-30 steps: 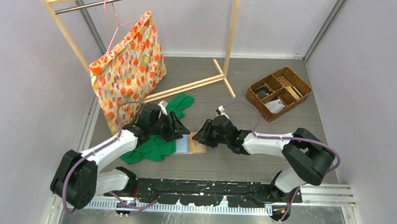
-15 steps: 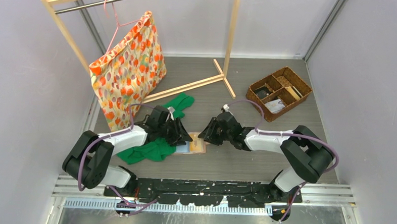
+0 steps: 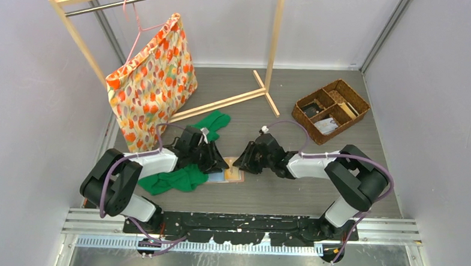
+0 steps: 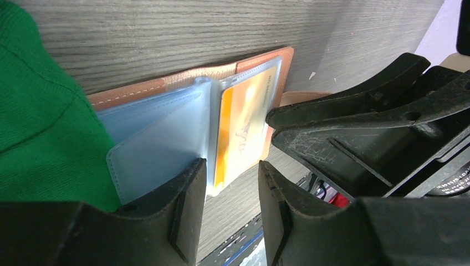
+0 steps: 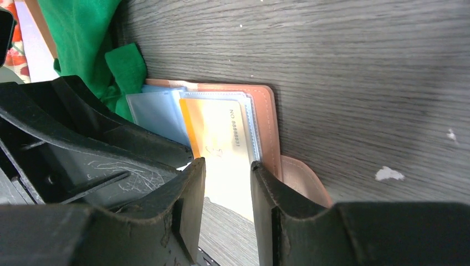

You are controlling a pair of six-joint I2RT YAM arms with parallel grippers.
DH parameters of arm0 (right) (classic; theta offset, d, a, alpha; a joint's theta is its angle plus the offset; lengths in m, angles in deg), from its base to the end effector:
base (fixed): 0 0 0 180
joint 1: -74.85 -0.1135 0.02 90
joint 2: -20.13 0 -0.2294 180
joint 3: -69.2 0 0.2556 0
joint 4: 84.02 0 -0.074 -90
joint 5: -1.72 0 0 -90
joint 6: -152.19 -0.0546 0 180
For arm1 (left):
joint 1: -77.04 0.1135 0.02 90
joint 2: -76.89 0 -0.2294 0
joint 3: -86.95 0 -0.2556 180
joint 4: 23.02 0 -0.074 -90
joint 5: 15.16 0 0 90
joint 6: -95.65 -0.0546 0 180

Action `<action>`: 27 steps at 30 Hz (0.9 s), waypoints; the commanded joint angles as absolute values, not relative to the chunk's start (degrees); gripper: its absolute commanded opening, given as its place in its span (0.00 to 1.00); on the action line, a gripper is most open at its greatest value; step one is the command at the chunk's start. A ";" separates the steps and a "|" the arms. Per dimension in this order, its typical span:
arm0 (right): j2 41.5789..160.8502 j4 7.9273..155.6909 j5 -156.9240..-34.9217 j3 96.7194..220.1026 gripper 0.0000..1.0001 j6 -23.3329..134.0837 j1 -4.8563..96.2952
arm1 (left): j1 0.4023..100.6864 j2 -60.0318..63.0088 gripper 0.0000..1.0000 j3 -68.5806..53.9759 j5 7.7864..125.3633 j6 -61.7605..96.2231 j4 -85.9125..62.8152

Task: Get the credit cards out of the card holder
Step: Remove the credit card from the card holder.

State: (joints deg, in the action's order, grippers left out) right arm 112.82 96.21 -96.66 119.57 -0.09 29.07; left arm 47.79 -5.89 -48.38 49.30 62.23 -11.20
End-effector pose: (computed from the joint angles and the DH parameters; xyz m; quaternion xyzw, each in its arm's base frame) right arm 0.2138 0.2311 0.0847 0.1014 0.9062 0.3669 0.1838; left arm 0.2255 -0.1533 0.0890 -0.1429 0.9082 -0.3796 0.1033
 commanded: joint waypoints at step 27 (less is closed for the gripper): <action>117.89 100.77 -96.27 117.74 0.40 -1.94 27.22 | 47.96 -3.66 0.01 -52.00 52.82 59.56 -11.48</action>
